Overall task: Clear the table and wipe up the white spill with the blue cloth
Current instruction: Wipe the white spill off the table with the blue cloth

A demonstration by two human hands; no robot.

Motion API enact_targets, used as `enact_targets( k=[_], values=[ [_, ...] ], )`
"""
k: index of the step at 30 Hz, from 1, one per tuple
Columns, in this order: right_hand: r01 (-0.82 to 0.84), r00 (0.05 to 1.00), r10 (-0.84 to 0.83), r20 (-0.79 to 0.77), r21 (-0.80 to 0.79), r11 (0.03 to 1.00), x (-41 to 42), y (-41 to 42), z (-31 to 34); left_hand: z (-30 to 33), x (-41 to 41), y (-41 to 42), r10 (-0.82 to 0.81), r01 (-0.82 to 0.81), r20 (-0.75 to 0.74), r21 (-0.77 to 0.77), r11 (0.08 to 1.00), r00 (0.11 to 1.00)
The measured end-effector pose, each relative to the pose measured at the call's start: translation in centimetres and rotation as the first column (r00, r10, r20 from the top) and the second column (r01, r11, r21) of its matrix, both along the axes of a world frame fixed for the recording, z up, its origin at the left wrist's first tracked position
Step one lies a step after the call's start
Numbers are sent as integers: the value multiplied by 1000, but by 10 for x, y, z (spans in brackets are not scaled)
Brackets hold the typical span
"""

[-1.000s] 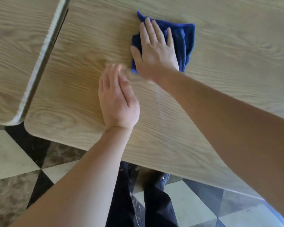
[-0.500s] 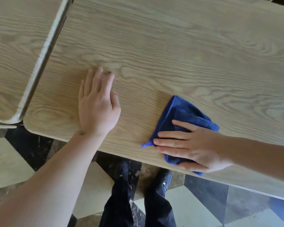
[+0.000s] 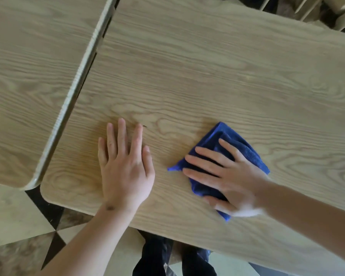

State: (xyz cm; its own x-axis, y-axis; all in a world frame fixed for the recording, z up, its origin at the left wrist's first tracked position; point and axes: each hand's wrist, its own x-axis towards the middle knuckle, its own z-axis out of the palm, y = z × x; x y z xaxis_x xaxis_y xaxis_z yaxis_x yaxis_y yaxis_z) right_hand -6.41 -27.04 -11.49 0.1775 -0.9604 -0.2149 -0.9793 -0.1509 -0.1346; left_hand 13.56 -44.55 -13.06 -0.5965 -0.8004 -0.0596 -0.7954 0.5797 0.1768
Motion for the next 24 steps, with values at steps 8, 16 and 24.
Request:
enact_targets(
  k=[8,16,24],
  values=[
    [344,936,-348,-54,-75,936,-63,-143,-7,3,-2,-3,3,-3,21,-2,1000,1000],
    [711,698,-715,35,-148,687,-78,-207,-17,5,-2,-7,35,-36,25,36,999,999],
    [737,664,-747,36,-199,645,-66,-151,-12,10,-3,-7,36,-39,48,53,998,998]
  ],
)
